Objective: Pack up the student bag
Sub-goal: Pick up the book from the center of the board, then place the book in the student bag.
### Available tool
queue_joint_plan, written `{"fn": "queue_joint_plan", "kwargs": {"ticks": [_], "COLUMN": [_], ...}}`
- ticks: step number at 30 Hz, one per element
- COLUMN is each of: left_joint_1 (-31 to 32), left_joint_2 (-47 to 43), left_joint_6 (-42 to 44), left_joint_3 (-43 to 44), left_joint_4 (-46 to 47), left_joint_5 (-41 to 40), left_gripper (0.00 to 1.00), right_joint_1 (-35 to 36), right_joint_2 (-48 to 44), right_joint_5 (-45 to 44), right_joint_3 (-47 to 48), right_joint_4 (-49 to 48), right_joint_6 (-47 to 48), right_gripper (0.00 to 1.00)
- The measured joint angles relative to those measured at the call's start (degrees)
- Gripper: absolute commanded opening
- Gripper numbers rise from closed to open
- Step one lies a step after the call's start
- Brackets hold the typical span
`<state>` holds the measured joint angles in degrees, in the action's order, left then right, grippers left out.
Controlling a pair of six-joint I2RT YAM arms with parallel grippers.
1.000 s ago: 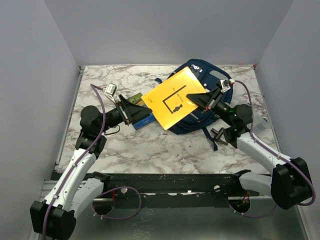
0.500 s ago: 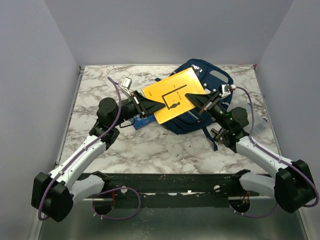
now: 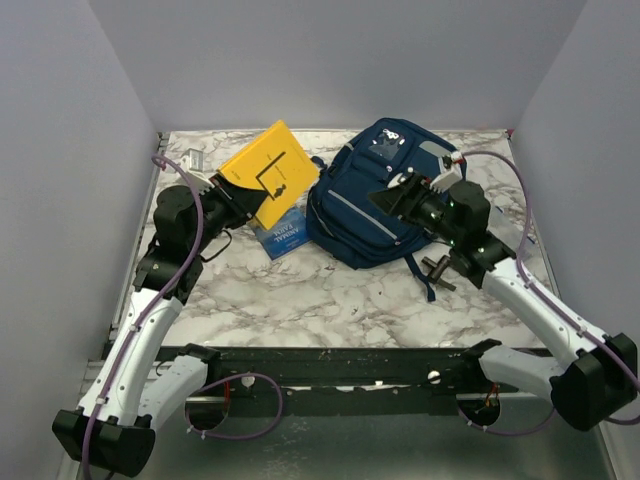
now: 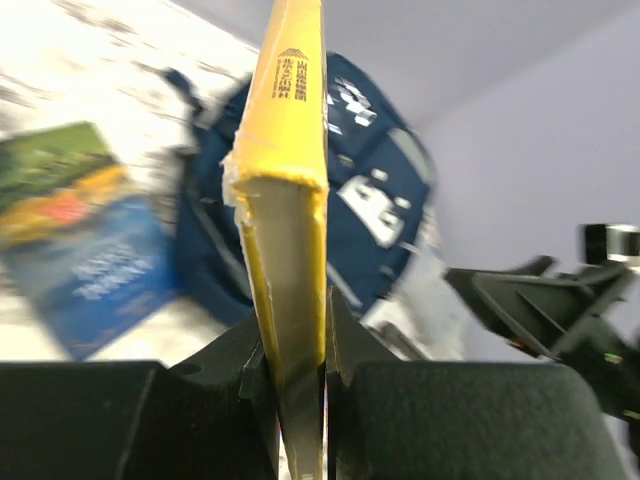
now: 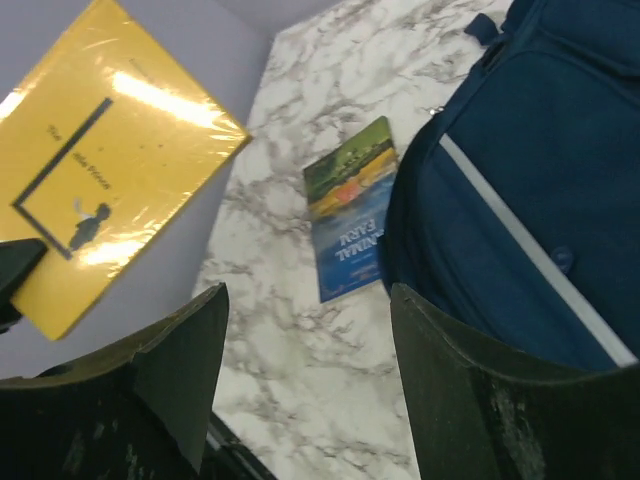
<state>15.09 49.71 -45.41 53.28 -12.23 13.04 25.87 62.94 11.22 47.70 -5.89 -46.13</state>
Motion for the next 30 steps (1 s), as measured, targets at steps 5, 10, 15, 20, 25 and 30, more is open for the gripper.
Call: {"fn": "queue_joint_plan", "kwargs": {"ticks": [5, 10, 15, 20, 25, 30], "left_joint_1": [0.04, 0.74, 2.19, 3.17, 3.72, 3.78], "left_joint_2": [-2.51, -2.91, -2.91, -2.91, -2.91, -2.91], "left_joint_6": [9.9, 15.78, 18.51, 19.58, 19.8, 19.8], "left_joint_3": [1.77, 1.01, 0.11, -1.33, -1.66, -1.66], "left_joint_4": [-9.55, -14.47, -14.93, -14.88, -14.86, -14.84], "left_joint_5": [-13.16, -20.57, -22.73, -22.99, -22.99, -22.97], "left_gripper": [0.0, 0.0, 0.0, 0.0, 0.0, 0.0], "right_joint_1": [3.06, 12.46, 16.63, 18.1, 19.26, 20.48], "right_joint_2": [12.17, 27.21, 35.43, 38.1, 39.56, 41.4], "right_joint_5": [-2.25, -11.26, -17.46, -21.9, -25.79, -28.06], "right_joint_3": [11.74, 21.2, 24.87, 27.12, 27.47, 27.76], "right_joint_4": [11.74, 23.41, 30.62, 33.03, 32.94, 32.39], "right_joint_6": [16.41, 28.46, 33.92, 36.35, 37.79, 39.34], "right_gripper": [0.58, 0.48, 0.47, 0.44, 0.4, 0.44]}}
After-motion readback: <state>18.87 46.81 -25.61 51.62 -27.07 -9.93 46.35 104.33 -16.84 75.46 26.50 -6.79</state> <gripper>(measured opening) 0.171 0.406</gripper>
